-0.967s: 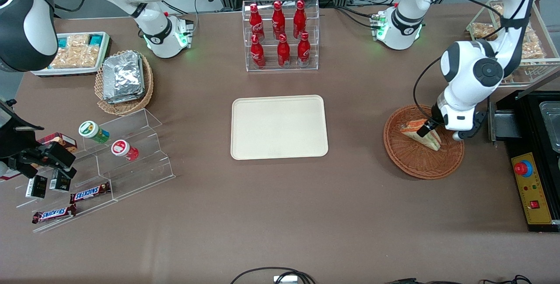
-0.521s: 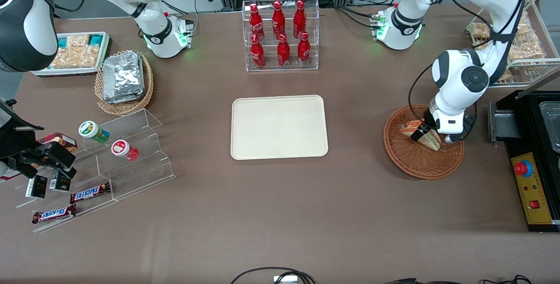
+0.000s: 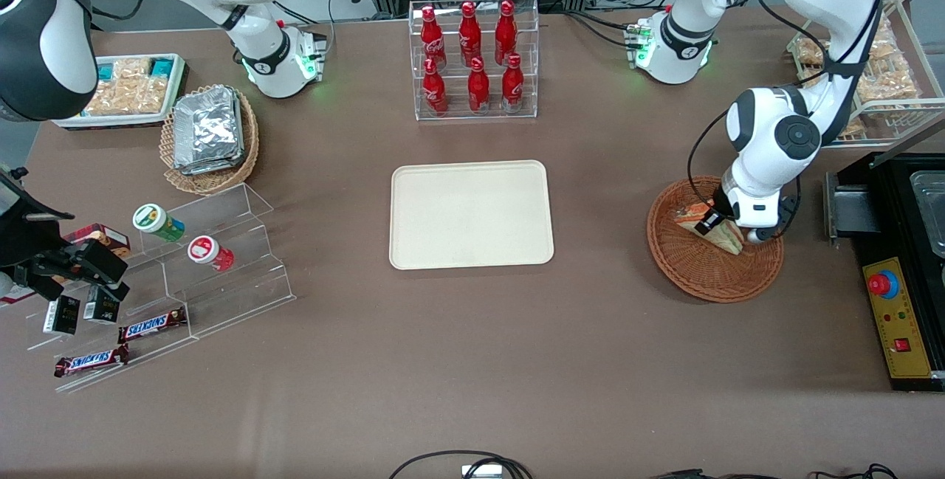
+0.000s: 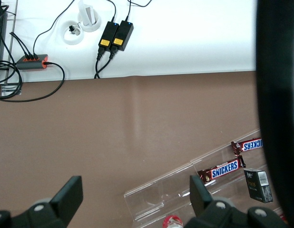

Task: Place sandwich from basket to tray
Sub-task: 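Close the left gripper on the sandwich and lift it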

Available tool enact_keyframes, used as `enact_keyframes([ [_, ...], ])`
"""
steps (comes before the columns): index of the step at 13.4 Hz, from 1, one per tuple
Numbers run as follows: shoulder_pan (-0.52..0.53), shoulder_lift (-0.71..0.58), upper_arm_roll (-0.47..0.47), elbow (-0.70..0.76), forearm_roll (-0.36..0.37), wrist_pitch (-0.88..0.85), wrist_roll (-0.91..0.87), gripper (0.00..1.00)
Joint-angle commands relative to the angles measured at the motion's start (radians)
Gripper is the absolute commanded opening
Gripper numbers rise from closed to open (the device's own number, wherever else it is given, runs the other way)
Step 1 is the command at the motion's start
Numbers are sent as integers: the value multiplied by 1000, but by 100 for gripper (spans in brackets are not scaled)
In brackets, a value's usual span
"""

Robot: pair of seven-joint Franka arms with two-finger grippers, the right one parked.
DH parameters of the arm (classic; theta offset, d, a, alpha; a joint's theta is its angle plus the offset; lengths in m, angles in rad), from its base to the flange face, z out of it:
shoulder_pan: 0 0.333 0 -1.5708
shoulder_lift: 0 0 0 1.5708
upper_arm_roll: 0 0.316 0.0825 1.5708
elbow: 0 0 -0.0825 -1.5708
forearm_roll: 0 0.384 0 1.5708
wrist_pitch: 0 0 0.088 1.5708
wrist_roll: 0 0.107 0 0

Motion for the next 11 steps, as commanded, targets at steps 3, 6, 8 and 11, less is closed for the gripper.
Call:
enact_keyframes([
  [3, -3, -93, -2, 24, 15, -128, 0, 0],
  [6, -6, -166, -5, 81, 24, -267, 69, 0],
  [8, -8, -199, -28, 148, 26, -378, 129, 0],
  [11, -9, -171, -138, 297, 26, -510, 155, 0],
])
